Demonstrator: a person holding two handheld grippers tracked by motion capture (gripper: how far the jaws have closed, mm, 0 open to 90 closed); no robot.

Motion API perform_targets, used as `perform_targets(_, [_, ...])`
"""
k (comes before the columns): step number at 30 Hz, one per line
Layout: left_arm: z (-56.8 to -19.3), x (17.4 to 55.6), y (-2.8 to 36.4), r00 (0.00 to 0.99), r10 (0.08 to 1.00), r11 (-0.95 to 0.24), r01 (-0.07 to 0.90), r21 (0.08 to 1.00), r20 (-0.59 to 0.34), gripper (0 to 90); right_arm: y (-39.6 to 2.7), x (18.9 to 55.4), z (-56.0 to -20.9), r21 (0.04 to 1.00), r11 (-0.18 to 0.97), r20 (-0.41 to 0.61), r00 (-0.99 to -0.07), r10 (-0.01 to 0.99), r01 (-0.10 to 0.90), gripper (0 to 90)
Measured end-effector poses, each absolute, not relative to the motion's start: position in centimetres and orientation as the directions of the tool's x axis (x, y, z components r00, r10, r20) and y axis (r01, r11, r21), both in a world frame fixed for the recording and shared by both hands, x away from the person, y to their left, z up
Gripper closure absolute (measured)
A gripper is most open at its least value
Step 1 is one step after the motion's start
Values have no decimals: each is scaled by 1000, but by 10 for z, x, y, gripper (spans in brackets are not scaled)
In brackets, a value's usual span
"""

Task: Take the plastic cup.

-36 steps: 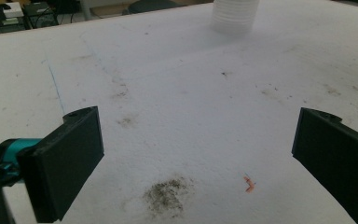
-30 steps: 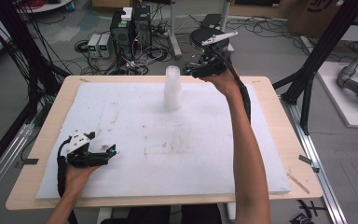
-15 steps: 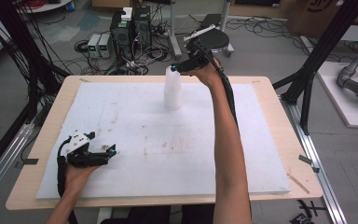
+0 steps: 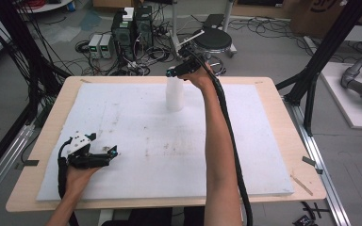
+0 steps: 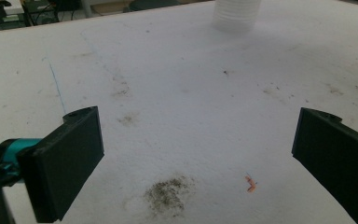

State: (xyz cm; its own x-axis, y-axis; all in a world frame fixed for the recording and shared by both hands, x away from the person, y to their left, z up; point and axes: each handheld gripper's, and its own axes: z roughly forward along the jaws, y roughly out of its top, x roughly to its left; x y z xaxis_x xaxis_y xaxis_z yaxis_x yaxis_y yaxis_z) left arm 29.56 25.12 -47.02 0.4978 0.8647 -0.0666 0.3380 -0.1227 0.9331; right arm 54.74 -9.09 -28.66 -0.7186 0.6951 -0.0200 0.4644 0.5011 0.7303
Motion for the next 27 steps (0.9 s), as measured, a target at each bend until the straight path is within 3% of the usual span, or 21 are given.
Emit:
perform_targets(12, [-470, 297, 252, 497, 864, -112, 350, 930, -83, 19, -79, 559, -306, 698, 504, 4, -706, 708, 509, 136])
perform_targets(27, [-470, 298, 253, 493, 866, -112, 356, 928, -84, 19, -77, 560, -318, 675, 517, -18, -689, 724, 526, 219])
